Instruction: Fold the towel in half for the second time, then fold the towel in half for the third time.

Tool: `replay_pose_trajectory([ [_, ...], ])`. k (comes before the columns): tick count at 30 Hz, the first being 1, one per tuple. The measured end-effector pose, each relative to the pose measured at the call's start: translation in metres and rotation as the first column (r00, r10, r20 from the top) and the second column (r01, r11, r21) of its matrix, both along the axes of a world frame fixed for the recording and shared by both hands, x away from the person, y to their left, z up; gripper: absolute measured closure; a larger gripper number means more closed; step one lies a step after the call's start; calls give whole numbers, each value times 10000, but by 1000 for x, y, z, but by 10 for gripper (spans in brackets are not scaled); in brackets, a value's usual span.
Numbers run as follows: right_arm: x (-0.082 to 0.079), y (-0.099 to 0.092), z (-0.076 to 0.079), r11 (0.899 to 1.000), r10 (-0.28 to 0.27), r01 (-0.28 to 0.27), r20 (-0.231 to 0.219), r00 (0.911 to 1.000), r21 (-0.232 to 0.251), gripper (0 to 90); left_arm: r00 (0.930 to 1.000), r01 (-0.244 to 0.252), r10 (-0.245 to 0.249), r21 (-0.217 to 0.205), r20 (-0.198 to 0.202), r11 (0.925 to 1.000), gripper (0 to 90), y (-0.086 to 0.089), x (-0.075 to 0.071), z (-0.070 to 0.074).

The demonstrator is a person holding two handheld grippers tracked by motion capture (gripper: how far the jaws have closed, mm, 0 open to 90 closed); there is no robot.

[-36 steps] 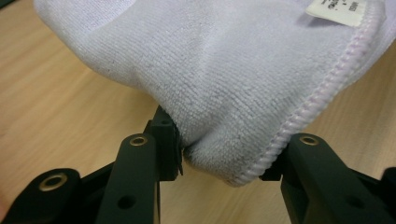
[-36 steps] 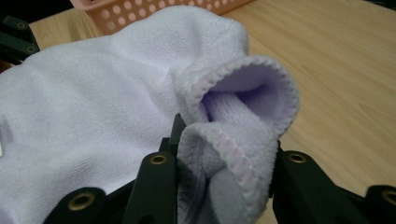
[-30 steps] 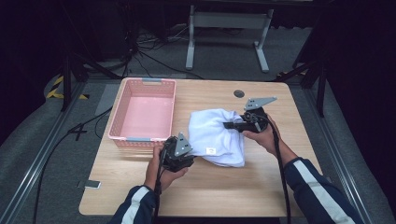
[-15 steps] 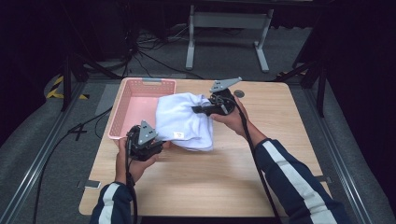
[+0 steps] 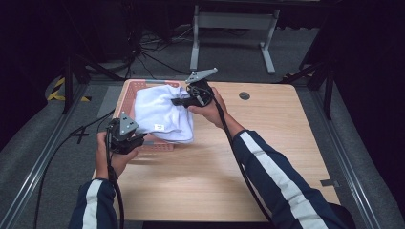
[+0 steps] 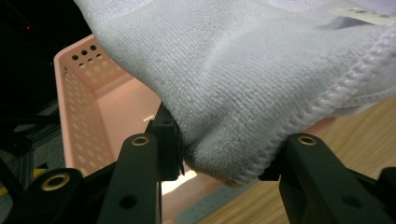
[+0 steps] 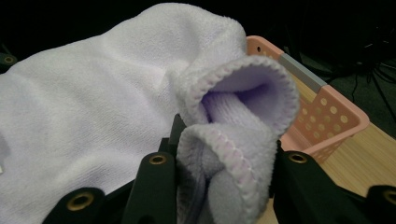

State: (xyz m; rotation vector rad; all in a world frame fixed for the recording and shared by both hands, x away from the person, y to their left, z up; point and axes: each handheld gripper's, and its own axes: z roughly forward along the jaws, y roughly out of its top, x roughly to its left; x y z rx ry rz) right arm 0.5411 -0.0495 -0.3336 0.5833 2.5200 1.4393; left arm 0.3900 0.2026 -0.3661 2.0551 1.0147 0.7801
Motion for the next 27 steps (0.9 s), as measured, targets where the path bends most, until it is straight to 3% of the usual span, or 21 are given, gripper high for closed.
replay_pose_trajectory([
  [15,22,43,-19,9996,-199,195,-166,9997,-206,688,9950,-927,941,412,-322,9948,616,21,17,-12],
  [19,28,54,-29,9992,-277,266,-341,9990,-313,686,9903,-1262,1288,507,-526,9907,613,28,25,-21],
  [21,30,61,-36,9970,-363,336,-386,9986,-693,680,9879,-1273,1318,583,-816,9902,610,28,30,-29],
  [27,33,71,-54,9897,-537,469,-468,9975,-1353,671,9852,-1171,1288,1049,-1129,9876,603,24,34,-43],
])
